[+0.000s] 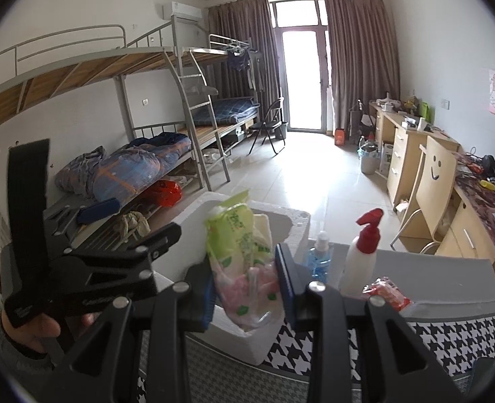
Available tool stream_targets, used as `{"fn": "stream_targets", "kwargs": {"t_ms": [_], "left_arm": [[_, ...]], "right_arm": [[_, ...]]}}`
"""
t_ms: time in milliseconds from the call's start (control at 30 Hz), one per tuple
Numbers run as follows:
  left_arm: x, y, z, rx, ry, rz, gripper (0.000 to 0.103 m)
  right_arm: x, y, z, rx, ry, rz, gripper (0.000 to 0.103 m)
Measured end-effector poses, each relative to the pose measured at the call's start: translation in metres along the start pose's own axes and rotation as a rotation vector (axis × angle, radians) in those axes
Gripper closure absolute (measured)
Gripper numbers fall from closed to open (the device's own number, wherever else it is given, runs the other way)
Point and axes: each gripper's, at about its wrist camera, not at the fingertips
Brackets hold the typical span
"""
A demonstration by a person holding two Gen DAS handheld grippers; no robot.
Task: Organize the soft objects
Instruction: 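Open the left tool to drop the grey sock into the foam box, then lower the tissue packet into the foam box and open the right tool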
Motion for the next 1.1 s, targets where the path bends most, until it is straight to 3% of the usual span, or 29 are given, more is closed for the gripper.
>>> {"fn": "stream_targets", "kwargs": {"t_ms": [1100], "left_arm": [[-0.050, 0.019, 0.024, 0.001, 0.083, -0.031, 0.001]], "right_arm": [[-0.014, -0.063, -0.001, -0.125, -0.019, -0.068, 0.066]]}}
Point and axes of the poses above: each gripper's, at about its wrist camera, not at the fingertips, and y roughly against the way its jaws point, x to its right, z to its underside, and after that the axes turned 15 degrees about y, right-handed
